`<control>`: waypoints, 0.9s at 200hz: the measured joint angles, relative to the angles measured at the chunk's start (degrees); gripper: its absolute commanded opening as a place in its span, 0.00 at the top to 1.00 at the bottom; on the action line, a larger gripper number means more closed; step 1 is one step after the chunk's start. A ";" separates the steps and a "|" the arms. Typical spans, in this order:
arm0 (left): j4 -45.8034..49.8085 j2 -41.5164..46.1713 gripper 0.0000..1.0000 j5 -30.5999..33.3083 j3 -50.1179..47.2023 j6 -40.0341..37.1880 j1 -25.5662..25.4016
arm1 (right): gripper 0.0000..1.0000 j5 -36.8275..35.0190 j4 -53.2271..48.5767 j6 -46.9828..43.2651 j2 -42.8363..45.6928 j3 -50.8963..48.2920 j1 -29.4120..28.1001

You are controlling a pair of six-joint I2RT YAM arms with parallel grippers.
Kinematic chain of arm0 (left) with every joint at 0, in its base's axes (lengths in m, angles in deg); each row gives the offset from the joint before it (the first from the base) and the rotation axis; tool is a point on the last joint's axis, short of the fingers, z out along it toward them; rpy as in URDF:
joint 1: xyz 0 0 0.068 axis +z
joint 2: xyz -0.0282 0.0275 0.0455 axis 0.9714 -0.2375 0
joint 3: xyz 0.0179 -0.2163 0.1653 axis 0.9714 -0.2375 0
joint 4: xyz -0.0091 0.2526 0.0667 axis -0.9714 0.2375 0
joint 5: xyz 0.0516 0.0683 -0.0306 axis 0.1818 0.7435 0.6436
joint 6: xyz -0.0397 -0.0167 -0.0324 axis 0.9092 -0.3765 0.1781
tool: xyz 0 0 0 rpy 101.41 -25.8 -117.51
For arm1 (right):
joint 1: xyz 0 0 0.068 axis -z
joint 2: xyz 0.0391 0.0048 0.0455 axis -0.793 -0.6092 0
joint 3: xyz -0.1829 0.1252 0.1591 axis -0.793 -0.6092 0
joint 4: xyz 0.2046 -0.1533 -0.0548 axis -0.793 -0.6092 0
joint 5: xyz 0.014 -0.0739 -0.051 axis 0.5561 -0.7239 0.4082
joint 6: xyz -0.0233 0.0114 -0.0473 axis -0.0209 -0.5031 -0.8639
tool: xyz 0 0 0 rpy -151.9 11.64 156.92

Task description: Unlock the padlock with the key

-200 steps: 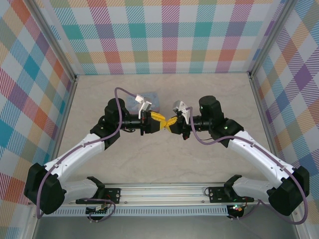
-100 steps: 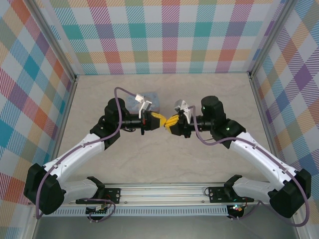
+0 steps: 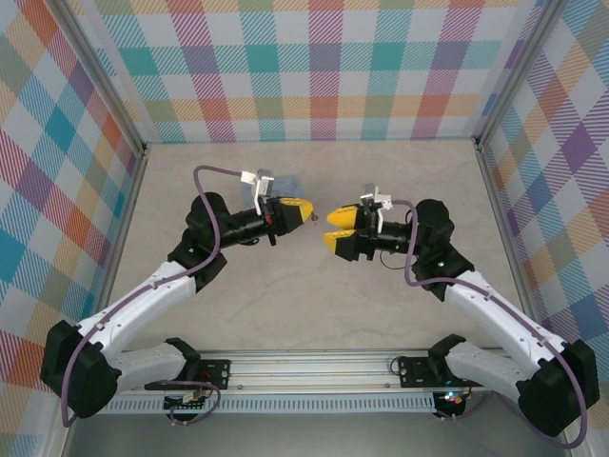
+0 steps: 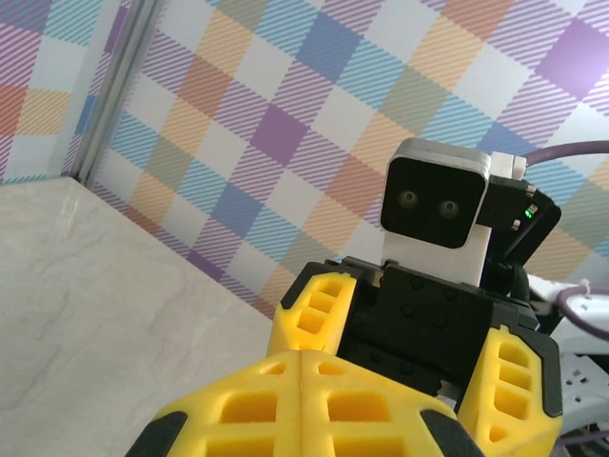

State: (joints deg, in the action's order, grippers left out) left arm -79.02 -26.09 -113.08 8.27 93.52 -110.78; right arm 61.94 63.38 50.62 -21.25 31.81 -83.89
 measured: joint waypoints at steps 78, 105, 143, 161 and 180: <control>-1.64 0.35 1.00 1.75 -0.55 2.78 -0.28 | 0.48 2.05 10.99 7.91 -7.43 1.42 0.00; -1.64 0.37 1.00 2.21 -0.74 2.80 -0.28 | 0.54 2.78 13.29 9.29 -7.93 1.88 0.00; -1.64 0.37 1.00 2.67 -0.87 2.82 -0.33 | 0.57 3.69 14.38 10.16 -9.01 1.92 -0.11; -1.64 0.37 1.00 2.78 -0.87 2.97 -0.33 | 0.58 3.96 14.38 10.47 -9.77 1.92 -0.15; -1.64 0.35 1.00 2.80 -0.87 2.97 -0.33 | 0.61 4.04 14.38 10.78 -10.45 1.92 -0.15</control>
State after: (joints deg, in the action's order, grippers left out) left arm -80.66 -25.74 -110.28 7.40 96.49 -111.11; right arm 65.98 77.76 61.40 -31.70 33.74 -84.04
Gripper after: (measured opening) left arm 0.050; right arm 0.406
